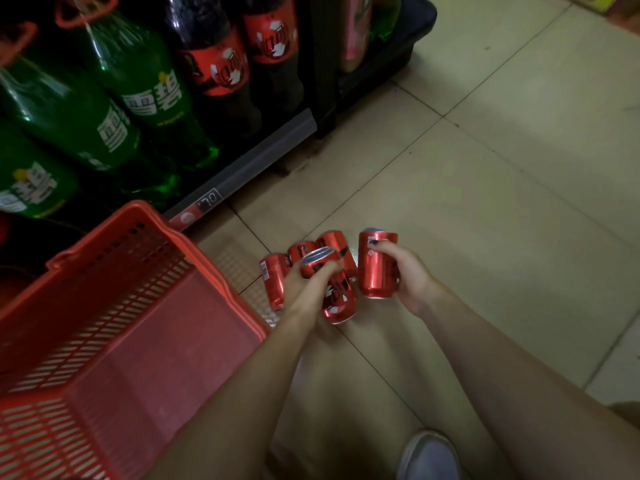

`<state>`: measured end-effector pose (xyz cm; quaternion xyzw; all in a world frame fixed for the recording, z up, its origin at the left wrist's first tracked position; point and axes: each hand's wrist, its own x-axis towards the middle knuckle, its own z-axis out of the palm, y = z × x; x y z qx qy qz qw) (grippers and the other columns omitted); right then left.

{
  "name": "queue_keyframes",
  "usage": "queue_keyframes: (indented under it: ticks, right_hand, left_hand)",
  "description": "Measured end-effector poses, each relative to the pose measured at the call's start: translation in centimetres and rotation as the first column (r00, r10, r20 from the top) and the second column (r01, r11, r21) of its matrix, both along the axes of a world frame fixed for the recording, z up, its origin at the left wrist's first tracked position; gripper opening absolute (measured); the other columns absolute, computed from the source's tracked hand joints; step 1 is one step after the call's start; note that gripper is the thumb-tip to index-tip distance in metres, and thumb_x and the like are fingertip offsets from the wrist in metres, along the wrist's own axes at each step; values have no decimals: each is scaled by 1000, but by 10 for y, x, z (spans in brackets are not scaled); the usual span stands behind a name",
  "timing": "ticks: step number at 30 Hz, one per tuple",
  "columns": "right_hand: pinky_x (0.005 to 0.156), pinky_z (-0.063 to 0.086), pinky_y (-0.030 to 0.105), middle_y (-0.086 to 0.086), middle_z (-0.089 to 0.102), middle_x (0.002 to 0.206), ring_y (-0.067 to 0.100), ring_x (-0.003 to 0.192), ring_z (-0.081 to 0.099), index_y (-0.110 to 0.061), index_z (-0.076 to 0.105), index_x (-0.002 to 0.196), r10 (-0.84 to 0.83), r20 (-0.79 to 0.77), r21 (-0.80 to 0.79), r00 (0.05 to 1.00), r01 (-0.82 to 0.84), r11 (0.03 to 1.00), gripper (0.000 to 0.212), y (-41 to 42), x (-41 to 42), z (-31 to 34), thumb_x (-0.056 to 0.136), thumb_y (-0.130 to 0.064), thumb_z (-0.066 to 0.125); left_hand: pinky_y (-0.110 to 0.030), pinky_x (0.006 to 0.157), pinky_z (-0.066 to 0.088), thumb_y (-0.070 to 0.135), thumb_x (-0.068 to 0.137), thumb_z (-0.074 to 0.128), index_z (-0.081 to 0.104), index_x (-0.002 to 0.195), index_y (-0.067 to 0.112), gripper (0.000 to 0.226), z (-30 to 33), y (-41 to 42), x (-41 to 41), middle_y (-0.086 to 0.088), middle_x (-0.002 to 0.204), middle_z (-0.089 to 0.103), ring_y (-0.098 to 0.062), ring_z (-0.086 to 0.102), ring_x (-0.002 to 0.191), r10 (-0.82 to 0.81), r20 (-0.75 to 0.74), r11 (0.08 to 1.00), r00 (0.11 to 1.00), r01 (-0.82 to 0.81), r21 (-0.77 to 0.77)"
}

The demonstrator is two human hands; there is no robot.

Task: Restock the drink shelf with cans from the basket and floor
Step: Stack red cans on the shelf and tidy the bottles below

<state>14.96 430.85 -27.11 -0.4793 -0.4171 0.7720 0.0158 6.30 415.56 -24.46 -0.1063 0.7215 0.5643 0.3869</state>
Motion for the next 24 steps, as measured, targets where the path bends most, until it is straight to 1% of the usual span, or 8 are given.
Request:
queue_keyframes:
  ticks: [4, 8, 11, 15, 17, 18, 21, 24]
  right_hand:
    - [56, 57, 31, 15, 75, 90, 26, 69, 73, -7, 71, 111, 69, 54, -19, 996, -68, 997, 38, 4, -6, -14, 86, -34, 77]
    - [68, 61, 36, 15, 79, 100, 30, 83, 78, -11, 75, 110, 133, 115, 50, 984, -139, 989, 48, 17, -15, -29, 79, -46, 82]
    - [74, 61, 37, 12, 80, 99, 30, 89, 79, -13, 75, 112, 195, 132, 55, 972, -204, 977, 49, 30, -27, -35, 79, -49, 82]
    - [78, 62, 38, 11, 80, 105, 29, 92, 78, -14, 74, 120, 269, 81, -36, 960, -267, 963, 47, 38, -45, -40, 86, -46, 76]
    - [76, 61, 36, 10, 79, 105, 25, 86, 77, -14, 73, 119, 283, 52, -118, 958, -275, 954, 40, 38, -50, -44, 92, -43, 70]
    - [81, 61, 39, 11, 78, 105, 25, 87, 76, -15, 72, 119, 288, 34, -164, 957, -279, 946, 37, 38, -52, -46, 94, -42, 68]
    - [105, 52, 52, 15, 76, 115, 32, 103, 72, -15, 71, 119, 278, 4, -259, 960, -268, 928, 41, 44, -51, -53, 91, -44, 71]
    - [111, 45, 59, 18, 74, 120, 37, 115, 69, -15, 72, 120, 279, 39, -294, 959, -256, 921, 47, 50, -42, -61, 88, -50, 72]
  left_hand:
    - [-38, 91, 60, 30, 83, 79, 78, 97, 21, 17, -7, 14, -6, -3, 92, 81, -23, 78, 92, -52, 14, 998, 999, 52, -17]
    - [-43, 95, 60, 44, 81, 76, 77, 99, 21, 29, -16, 34, -20, -3, 93, 82, -22, 78, 90, -93, 78, 995, 993, 96, -35]
    - [-47, 94, 62, 50, 77, 76, 77, 101, 21, 37, -23, 46, -28, -3, 93, 82, -24, 79, 89, -112, 134, 992, 985, 119, -43]
    - [-48, 95, 61, 59, 70, 75, 77, 105, 25, 49, -31, 55, -36, -2, 98, 82, -25, 79, 92, -109, 143, 992, 984, 116, -40]
    - [-47, 95, 61, 54, 77, 75, 76, 107, 26, 41, -38, 56, -39, -3, 99, 82, -25, 79, 94, -91, 153, 995, 984, 97, -34]
    - [-47, 95, 61, 52, 79, 75, 76, 109, 25, 41, -41, 57, -41, -4, 100, 82, -26, 79, 95, -82, 166, 996, 983, 87, -22]
    - [-54, 98, 59, 61, 66, 76, 77, 115, 24, 62, -53, 60, -45, -8, 105, 81, -30, 78, 98, -95, 232, 995, 968, 93, 18]
    - [-53, 95, 61, 60, 62, 79, 73, 119, 20, 70, -64, 60, -40, -10, 103, 81, -29, 80, 94, -100, 263, 995, 960, 99, 15]
